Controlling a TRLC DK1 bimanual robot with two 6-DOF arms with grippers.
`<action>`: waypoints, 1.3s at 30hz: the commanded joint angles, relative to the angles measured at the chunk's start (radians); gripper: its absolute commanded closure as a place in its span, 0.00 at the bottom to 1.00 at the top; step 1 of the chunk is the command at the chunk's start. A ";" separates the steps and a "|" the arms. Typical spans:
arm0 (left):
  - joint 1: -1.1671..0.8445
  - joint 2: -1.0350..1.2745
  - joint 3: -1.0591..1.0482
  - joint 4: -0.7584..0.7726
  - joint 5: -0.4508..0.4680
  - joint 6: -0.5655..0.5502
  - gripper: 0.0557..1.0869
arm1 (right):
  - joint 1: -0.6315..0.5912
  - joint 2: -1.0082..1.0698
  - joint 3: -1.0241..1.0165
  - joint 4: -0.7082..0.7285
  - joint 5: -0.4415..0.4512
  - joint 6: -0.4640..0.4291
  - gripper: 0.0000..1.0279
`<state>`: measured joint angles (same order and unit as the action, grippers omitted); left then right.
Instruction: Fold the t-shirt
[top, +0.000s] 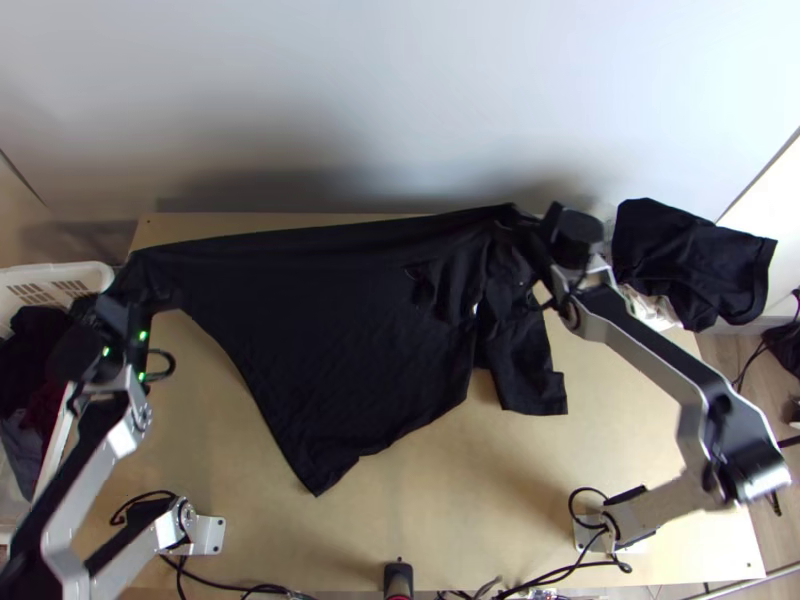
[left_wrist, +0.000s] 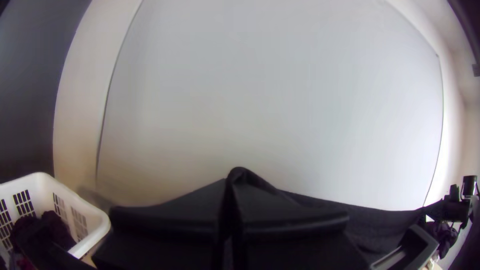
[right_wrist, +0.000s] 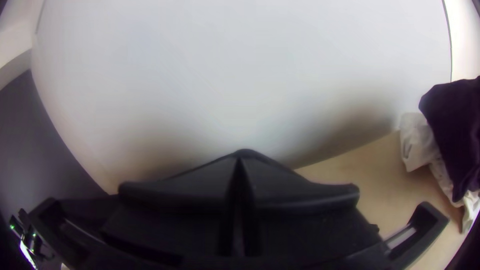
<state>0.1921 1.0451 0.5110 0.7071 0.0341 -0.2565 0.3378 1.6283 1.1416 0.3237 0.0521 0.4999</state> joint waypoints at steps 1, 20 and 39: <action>-0.005 0.276 0.084 0.065 0.000 0.008 0.97 | 0.026 0.183 0.093 0.026 0.028 -0.014 0.97; -0.003 0.351 0.043 0.032 0.012 0.068 0.17 | 0.093 0.239 0.167 -0.196 0.040 -0.054 0.04; 0.033 0.167 -0.112 -0.026 0.015 0.082 0.09 | 0.405 -0.033 -0.082 -0.430 -0.040 -0.037 0.06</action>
<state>0.2230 1.2331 0.4351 0.6857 0.0483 -0.1783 0.6033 1.5753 1.0416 0.0105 0.0517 0.4625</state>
